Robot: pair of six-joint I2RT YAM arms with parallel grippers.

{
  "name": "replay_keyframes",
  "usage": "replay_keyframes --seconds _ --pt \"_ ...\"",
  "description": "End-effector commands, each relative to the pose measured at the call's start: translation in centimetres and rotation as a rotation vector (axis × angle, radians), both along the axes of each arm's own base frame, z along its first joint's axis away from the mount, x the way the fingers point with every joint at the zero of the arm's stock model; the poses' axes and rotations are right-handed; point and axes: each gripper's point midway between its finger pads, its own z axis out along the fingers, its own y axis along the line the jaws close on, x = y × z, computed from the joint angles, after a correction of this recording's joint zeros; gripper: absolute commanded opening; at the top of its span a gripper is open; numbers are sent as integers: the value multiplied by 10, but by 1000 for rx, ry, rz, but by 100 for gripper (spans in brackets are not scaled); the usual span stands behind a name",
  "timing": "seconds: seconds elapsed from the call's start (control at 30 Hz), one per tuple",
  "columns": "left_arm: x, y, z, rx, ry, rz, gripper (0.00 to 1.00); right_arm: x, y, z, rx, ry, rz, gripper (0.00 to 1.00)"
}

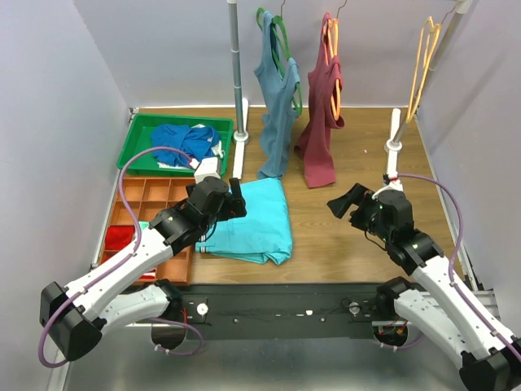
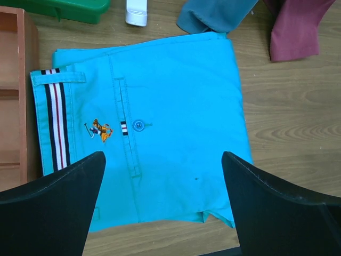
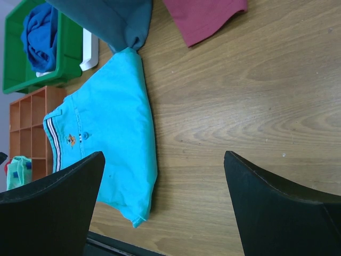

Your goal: Place the tank top on the hanger

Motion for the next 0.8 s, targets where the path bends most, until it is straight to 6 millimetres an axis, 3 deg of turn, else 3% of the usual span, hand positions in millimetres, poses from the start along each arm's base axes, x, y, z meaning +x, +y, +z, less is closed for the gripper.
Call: replay_keyframes --seconds 0.0,0.23,0.33,0.37,0.4,0.43,0.47,0.53,0.6,0.63,0.67,0.7,0.73,0.77 --pt "5 1 5 2 -23 17 99 -6 -6 0 -8 6 -25 100" --pt "10 5 14 -54 -32 69 99 -9 -9 -6 -20 15 -25 100" --pt "25 12 27 -84 -56 115 99 -8 -8 -3 -16 5 -21 100" --pt "33 12 37 -107 -79 129 99 -8 -8 -3 -18 -1 -19 100" --pt "46 25 41 -117 -87 187 99 -8 -7 -2 -15 -6 -14 100" --pt "56 28 38 -114 -73 208 99 -8 -5 -1 -10 -9 -5 100" --pt "69 33 52 -129 -100 243 99 -8 -5 -1 -10 -10 -2 100" --pt "95 53 44 -105 -69 329 99 -8 -2 -1 -10 -11 14 100" --pt "119 62 57 -108 -102 375 99 -7 -2 -2 -14 -13 20 100" --pt "136 75 43 -73 -74 423 99 -7 0 0 -12 -18 29 100" --pt "152 81 57 -57 -111 449 99 -7 0 -1 -15 -15 35 100" --pt "163 90 56 -34 -109 479 99 -7 2 0 -13 -17 41 100" --pt "177 97 36 10 -61 511 98 -8 3 3 -7 -20 51 100" --pt "187 118 29 35 -35 564 96 -8 5 5 -2 -22 63 100"
